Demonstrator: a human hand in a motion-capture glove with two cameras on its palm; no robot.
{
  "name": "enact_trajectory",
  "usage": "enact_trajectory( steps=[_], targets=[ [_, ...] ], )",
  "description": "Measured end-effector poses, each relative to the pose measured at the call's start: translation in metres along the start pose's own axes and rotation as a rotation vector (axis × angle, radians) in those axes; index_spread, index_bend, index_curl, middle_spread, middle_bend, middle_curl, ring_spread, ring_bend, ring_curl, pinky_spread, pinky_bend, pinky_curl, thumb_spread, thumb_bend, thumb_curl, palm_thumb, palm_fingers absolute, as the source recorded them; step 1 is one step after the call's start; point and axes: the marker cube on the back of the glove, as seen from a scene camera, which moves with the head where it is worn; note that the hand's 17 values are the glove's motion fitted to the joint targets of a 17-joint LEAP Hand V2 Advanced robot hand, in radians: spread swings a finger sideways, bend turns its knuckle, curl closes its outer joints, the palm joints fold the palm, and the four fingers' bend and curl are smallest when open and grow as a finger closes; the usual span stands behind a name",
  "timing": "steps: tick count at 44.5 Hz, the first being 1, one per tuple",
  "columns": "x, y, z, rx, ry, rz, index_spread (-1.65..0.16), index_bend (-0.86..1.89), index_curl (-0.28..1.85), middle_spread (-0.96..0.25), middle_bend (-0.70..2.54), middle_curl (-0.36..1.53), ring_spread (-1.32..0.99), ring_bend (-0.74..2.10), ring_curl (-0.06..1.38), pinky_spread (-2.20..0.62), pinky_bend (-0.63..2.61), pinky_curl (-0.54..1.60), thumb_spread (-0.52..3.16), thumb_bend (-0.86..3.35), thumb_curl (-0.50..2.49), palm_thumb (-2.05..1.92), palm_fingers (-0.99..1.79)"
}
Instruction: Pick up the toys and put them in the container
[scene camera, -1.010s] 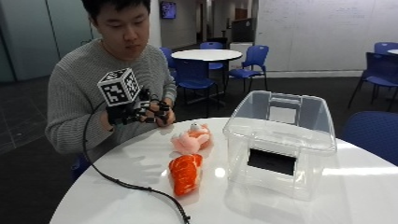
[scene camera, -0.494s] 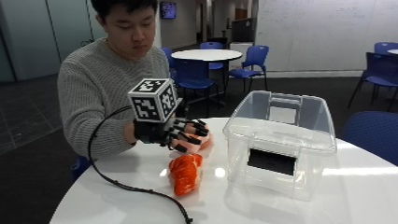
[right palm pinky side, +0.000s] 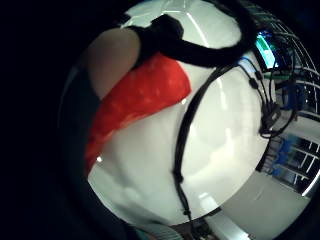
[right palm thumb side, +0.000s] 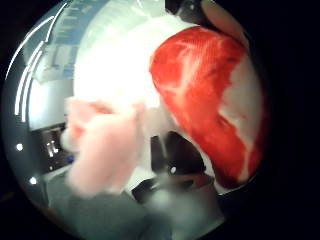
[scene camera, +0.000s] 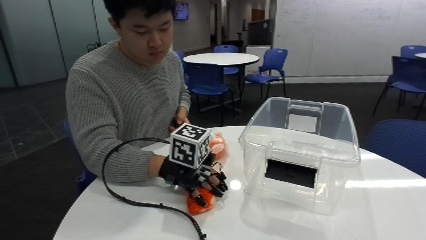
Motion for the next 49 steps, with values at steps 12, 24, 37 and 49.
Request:
enact_trajectory(
  steps=[12, 24, 37, 49],
  targets=[
    [0.001, -0.006, 0.002, 0.128, -0.002, 0.001, -0.45, 0.18, 0.36, -0.29, 0.42, 0.37, -0.27, 0.31, 0.22, 0.05, 0.55, 0.31, 1.39, 0.03, 0.32, 0.19, 0.41],
    [0.004, -0.006, -0.039, 0.325, -0.19, -0.045, -0.42, 0.33, 0.46, -0.32, 0.66, 0.51, -0.49, 0.71, 0.37, -0.23, 0.52, 0.31, 1.22, 0.21, 0.54, 0.61, 1.01],
    [-0.037, 0.011, -0.212, 0.533, -0.194, -0.222, -0.36, 0.5, 0.65, -0.3, 0.79, 0.66, -0.6, 0.84, 0.5, -0.36, 0.6, 0.4, 0.96, 0.18, 0.71, 0.62, 0.95],
    [-0.141, -0.125, -0.245, 0.472, -0.125, -0.286, -0.35, 0.53, 0.75, -0.28, 0.82, 0.75, -0.62, 0.89, 0.58, -0.37, 0.71, 0.45, 0.82, 0.15, 0.83, 0.59, 0.81]
  ],
)
